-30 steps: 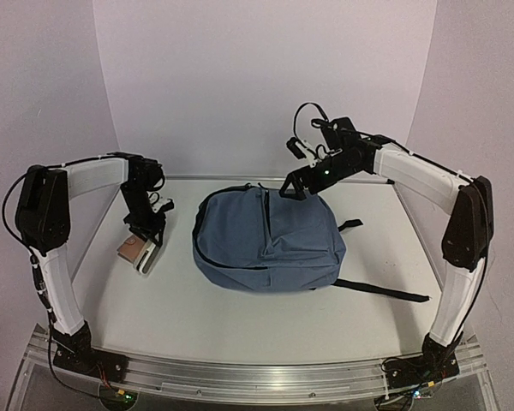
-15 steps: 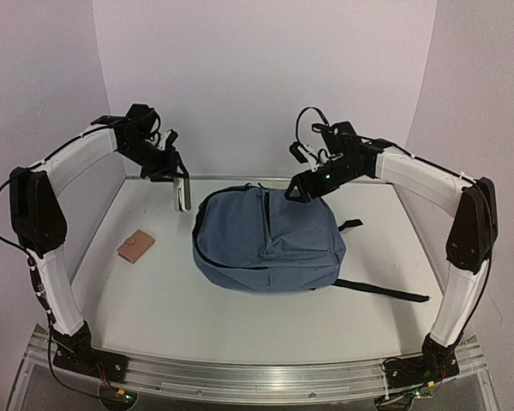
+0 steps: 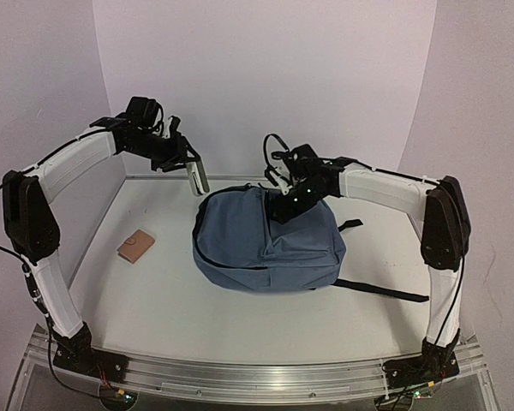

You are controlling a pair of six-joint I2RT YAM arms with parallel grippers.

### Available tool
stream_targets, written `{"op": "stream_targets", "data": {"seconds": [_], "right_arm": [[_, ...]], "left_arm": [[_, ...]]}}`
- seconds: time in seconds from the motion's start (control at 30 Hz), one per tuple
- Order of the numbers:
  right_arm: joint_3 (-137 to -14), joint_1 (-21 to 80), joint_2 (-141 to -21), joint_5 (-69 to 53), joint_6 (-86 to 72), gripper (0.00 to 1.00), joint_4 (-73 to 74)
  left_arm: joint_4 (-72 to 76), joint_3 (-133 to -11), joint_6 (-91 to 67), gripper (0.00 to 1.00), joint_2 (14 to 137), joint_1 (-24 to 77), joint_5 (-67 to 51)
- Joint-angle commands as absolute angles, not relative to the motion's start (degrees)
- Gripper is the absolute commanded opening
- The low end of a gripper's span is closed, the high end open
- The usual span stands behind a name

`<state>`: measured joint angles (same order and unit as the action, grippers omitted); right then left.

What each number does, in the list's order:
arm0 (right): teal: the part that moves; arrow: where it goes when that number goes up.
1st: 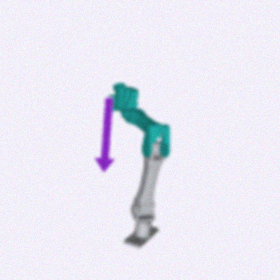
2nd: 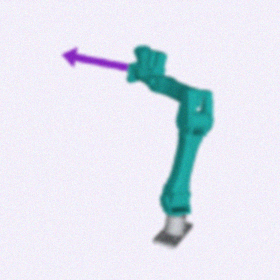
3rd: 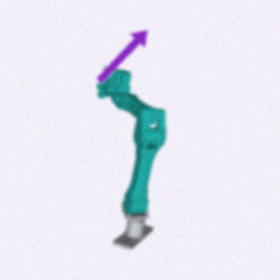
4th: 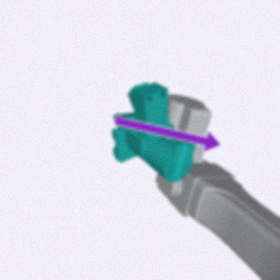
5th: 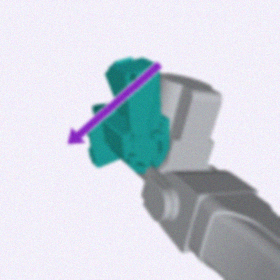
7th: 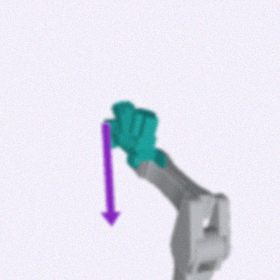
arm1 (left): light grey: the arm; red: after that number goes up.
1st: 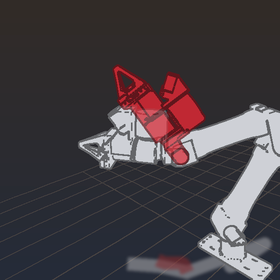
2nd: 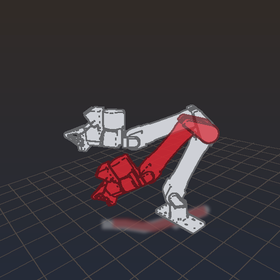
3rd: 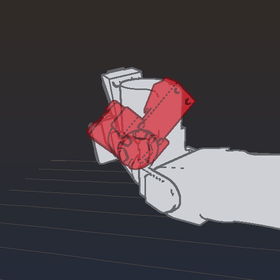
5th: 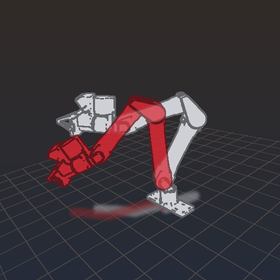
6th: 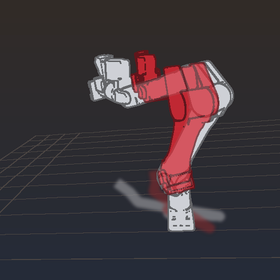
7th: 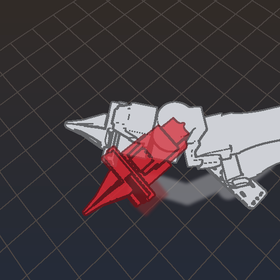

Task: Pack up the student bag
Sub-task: Pick up the stationery from the center of the board, then place the stationery in the student bag.

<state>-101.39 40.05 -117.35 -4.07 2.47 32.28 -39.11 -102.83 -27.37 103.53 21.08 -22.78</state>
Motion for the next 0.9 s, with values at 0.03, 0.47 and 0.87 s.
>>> {"op": "stream_targets", "data": {"seconds": [0.03, 0.47, 0.87], "right_arm": [[-106.19, 42.12, -120.93, 1.82, 1.30, 0.68, 31.06], [-105.88, 43.33, -124.49, 10.54, 1.02, 0.37, 30.82], [-107.72, 41.85, -114.20, 2.64, -6.29, 0.00, 31.73]], "left_arm": [[-34.01, -101.85, -29.15, 0.03, 98.44, 20.92, -21.25], [-32.59, -99.65, -29.75, 0.03, 96.65, 20.92, -20.80], [-14.26, -90.87, -44.50, 0.03, 96.83, 21.93, -23.26]]}}
